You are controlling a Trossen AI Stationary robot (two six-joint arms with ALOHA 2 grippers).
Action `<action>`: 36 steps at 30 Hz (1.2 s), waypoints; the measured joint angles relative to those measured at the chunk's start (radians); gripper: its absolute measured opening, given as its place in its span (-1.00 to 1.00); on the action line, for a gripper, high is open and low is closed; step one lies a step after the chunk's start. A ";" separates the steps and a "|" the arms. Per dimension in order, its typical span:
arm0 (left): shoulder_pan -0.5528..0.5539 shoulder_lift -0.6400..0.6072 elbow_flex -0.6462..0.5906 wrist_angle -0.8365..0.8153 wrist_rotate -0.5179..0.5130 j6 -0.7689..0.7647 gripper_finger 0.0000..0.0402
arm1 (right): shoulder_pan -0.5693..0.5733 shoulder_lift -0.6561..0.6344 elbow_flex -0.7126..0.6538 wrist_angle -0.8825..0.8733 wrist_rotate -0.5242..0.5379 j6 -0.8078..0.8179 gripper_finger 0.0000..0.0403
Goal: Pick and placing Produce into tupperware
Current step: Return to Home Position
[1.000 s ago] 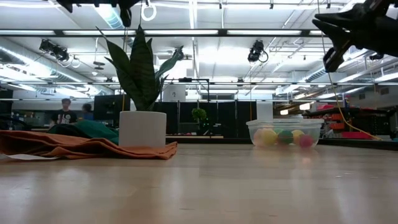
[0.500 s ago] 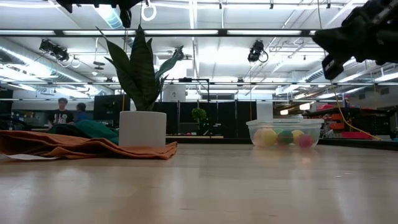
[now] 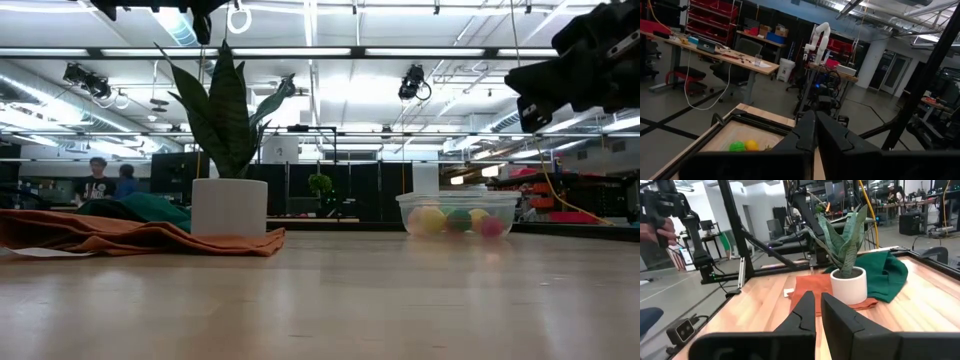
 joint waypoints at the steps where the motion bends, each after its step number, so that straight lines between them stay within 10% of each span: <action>1: 0.000 0.000 0.000 0.000 0.000 0.003 -0.88 | 0.000 0.000 0.000 -0.005 0.000 -0.005 -1.00; 17: -0.002 -0.019 0.000 -0.014 -0.006 -0.026 -0.94 | 0.000 0.000 0.000 -0.059 0.000 0.049 -1.00; 36: -0.141 -0.455 -0.027 -0.189 -0.539 0.288 -0.98 | 0.000 0.000 0.011 -0.074 0.000 0.069 -1.00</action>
